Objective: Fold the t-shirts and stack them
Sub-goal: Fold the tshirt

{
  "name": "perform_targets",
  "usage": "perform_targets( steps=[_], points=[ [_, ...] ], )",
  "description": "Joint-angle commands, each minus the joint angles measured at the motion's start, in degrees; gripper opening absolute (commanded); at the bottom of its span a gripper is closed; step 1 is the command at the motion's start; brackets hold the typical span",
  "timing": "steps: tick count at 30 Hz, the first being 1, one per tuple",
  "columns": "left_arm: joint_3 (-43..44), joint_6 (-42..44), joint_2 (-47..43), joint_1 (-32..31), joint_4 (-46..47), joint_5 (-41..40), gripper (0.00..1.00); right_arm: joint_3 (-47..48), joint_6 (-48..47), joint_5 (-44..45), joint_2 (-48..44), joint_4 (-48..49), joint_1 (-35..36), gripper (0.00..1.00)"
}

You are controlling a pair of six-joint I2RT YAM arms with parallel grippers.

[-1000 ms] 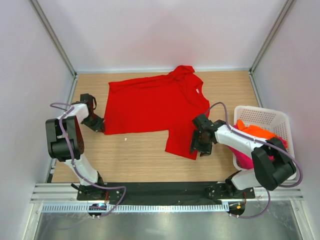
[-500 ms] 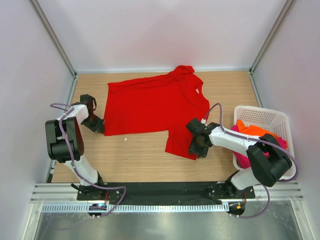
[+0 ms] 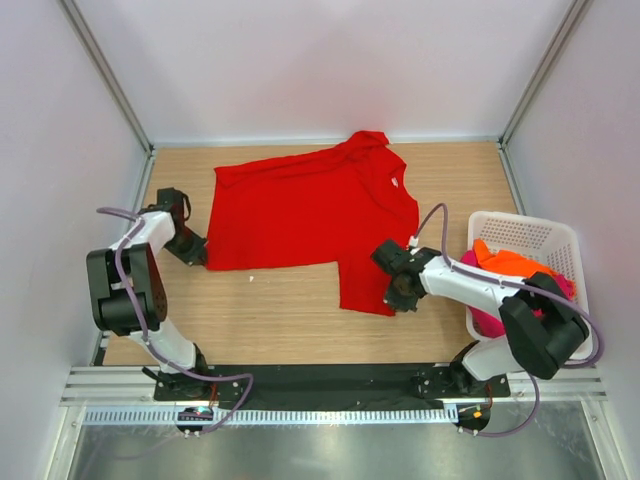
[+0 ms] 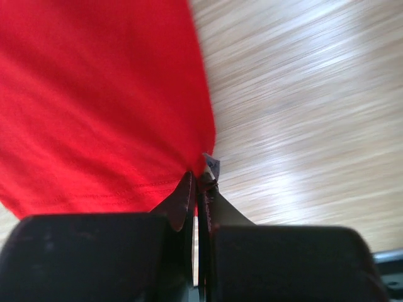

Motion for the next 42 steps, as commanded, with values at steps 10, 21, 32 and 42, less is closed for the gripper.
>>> perform_targets(
  steps=[10,21,32,42],
  points=[
    [4.8,5.2,-22.6,0.1,-3.3,1.6,0.0,28.0,-23.1,18.4,-14.2,-11.6,-8.8,0.01],
    [26.7,12.5,-37.6,-6.0,-10.9,-0.2,0.0,52.0,-38.5,13.2,-27.3,-7.1,-9.3,0.01],
    [57.6,20.1,-37.7,-17.3,-9.4,-8.4,0.0,75.1,-50.0,6.2,-30.6,-6.3,-9.3,0.01],
    [65.7,24.7,-41.6,-21.2,-1.9,-11.6,0.0,88.3,-55.7,-1.0,-28.3,-0.3,-9.3,0.01]
  ],
)
